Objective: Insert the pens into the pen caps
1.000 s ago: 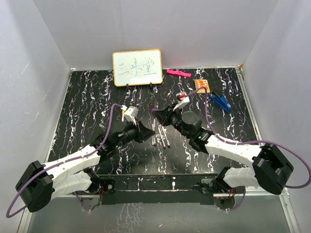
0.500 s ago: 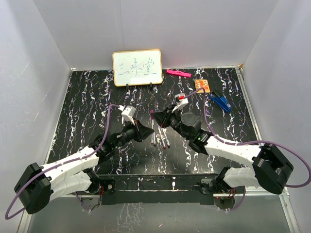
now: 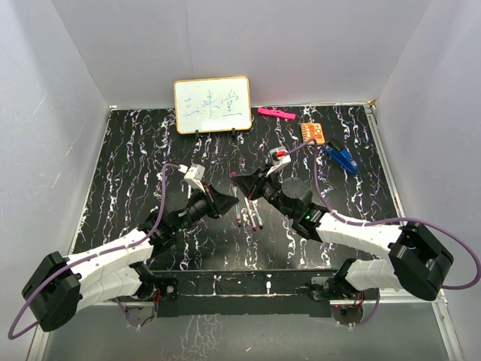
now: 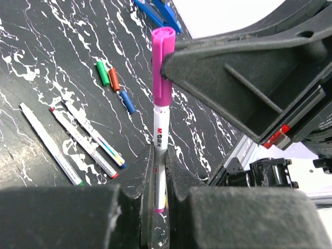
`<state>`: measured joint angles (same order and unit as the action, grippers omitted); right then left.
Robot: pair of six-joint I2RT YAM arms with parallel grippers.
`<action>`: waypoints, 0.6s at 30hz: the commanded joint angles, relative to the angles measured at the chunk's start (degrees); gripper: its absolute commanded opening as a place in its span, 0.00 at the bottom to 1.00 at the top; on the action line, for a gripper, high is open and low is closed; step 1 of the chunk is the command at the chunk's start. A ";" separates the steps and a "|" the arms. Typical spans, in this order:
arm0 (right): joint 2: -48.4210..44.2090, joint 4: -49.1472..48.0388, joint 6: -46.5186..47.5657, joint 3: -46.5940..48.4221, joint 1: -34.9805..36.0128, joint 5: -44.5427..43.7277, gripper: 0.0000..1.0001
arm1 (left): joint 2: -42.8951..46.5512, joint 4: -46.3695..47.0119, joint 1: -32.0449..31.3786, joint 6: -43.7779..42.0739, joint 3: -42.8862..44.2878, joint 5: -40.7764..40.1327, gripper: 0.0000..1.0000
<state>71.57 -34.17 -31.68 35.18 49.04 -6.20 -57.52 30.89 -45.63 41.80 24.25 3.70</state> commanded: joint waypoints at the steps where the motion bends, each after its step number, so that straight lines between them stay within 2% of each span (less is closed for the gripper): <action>1: 0.67 -2.87 -0.50 -1.08 0.83 2.81 0.00 | 1.31 9.88 -0.15 1.55 -0.29 -3.51 0.00; 5: 1.00 -0.83 -1.22 -0.47 0.86 1.94 0.00 | 1.74 9.67 -0.16 0.13 -0.02 -4.80 0.00; 18: 5.43 11.89 1.36 4.59 5.06 -2.84 0.00 | 3.22 -0.21 -0.14 -9.94 5.86 -12.80 0.00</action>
<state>74.98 -31.20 -31.42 37.80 51.31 -9.78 -57.34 27.97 -46.26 37.08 24.53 -1.98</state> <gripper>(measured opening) 0.058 0.050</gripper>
